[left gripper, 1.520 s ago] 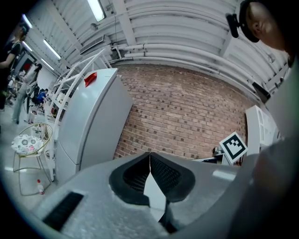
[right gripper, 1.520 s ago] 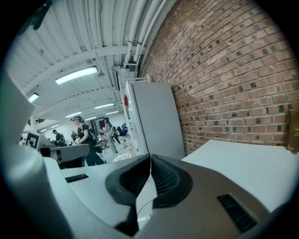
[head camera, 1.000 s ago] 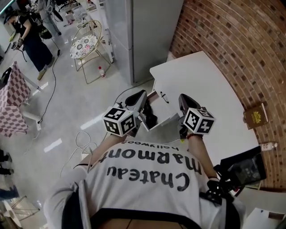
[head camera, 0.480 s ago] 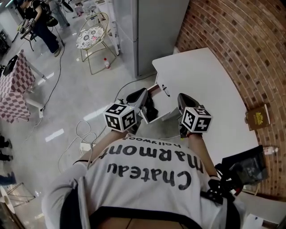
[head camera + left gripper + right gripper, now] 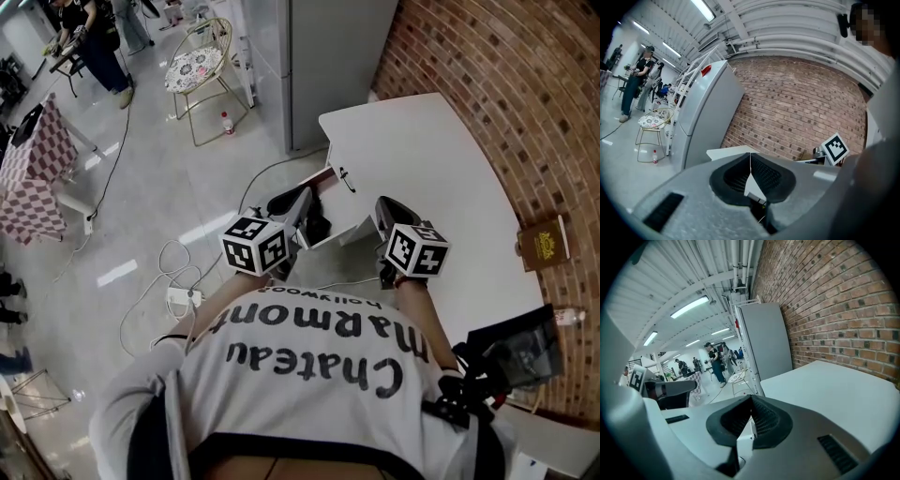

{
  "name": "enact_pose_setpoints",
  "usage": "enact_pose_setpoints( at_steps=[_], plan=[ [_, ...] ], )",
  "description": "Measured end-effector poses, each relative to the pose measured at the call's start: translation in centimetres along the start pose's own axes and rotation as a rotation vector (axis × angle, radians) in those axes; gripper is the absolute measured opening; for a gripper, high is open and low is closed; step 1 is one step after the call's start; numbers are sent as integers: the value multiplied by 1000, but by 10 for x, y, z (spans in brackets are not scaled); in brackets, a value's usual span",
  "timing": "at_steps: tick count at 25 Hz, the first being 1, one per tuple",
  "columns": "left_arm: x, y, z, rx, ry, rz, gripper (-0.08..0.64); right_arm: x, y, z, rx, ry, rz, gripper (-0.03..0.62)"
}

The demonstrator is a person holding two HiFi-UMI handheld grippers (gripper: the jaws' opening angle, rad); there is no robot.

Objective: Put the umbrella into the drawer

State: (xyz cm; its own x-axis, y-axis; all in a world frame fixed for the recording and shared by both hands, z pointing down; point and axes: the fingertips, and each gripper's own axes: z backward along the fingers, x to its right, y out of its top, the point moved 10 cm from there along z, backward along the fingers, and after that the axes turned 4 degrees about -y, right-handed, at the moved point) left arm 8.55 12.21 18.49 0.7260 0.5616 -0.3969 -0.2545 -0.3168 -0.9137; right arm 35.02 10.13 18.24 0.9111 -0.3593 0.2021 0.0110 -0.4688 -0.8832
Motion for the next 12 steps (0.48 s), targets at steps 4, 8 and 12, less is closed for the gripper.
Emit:
enact_pose_setpoints(
  at_steps=[4,8,12],
  plan=[
    [6,-9,4,-8,11,5,17,6,-9,3,-11,-1,-9,14],
    [9,-15,6,-12,23,7,17,9,-13,4,-18,2,-10,14],
    [10,-17,6,-13,27,8,17,9,-17,4,-24,10,-14,14]
  ],
)
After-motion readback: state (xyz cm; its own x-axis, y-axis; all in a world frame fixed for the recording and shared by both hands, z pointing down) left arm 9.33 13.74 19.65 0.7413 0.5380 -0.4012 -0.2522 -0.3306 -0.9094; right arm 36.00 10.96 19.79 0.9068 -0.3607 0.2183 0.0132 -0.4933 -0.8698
